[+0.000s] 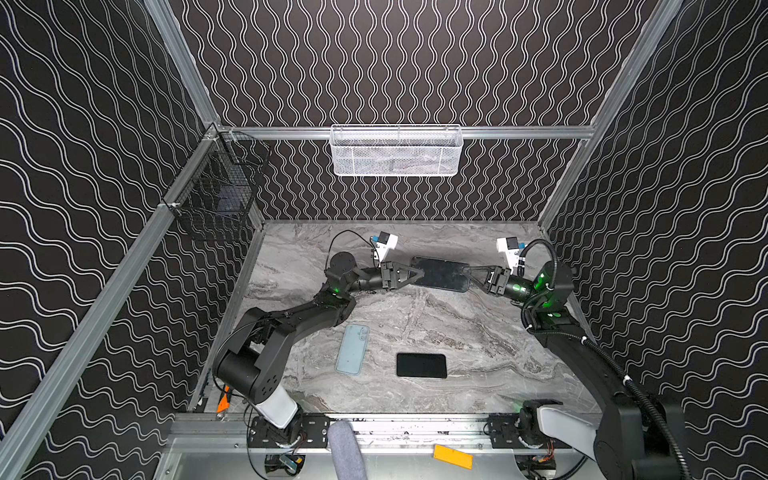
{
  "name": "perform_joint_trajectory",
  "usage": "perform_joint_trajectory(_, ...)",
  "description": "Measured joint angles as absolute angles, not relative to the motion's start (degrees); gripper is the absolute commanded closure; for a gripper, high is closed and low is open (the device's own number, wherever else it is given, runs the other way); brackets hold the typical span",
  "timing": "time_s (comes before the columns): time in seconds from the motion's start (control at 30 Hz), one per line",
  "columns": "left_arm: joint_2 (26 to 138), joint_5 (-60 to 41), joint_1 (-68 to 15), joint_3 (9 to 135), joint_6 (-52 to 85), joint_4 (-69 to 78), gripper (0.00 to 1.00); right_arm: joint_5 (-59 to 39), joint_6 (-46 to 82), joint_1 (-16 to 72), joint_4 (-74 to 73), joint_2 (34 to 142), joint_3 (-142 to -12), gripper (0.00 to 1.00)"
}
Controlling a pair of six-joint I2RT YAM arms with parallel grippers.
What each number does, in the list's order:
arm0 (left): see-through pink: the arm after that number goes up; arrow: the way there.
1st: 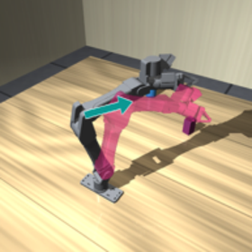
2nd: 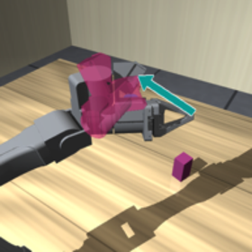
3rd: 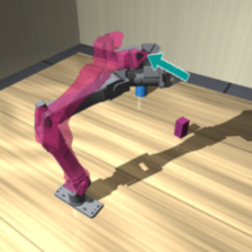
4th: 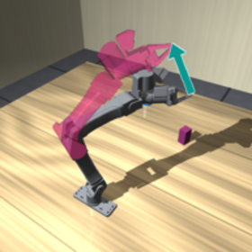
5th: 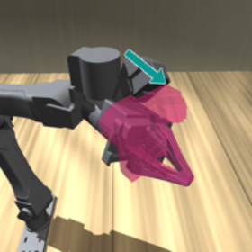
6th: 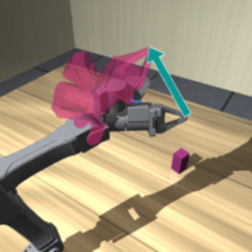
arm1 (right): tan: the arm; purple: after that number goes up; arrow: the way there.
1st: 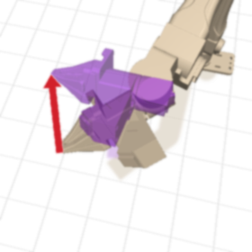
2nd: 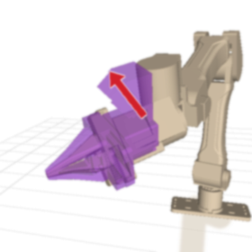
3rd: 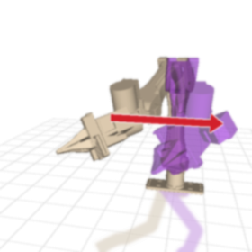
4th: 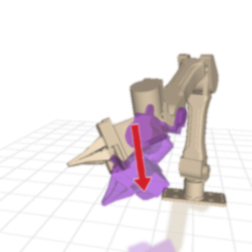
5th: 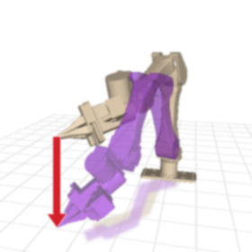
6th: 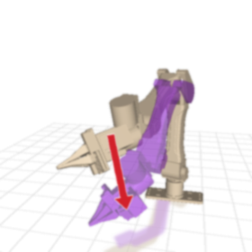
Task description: Put the phone into the phone case
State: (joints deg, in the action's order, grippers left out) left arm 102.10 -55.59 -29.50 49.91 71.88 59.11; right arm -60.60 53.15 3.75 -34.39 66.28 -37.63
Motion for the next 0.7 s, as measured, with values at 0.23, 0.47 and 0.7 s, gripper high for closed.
perform_joint_trajectory(0.23, 102.1, -56.7, -31.0, 50.3, 71.4, 57.7, 1.00, -60.5, 54.7, 3.7, -39.0, 67.5, -38.1, 0.71)
perform_joint_trajectory(0.47, 101.6, -57.2, -31.2, 50.7, 70.3, 57.1, 1.00, -61.2, 59.2, 3.7, -45.5, 68.9, -38.3, 0.86)
perform_joint_trajectory(0.7, 101.0, -57.2, -31.2, 51.4, 69.7, 56.1, 1.00, -60.9, 59.9, 3.7, -45.2, 66.9, -38.0, 0.90)
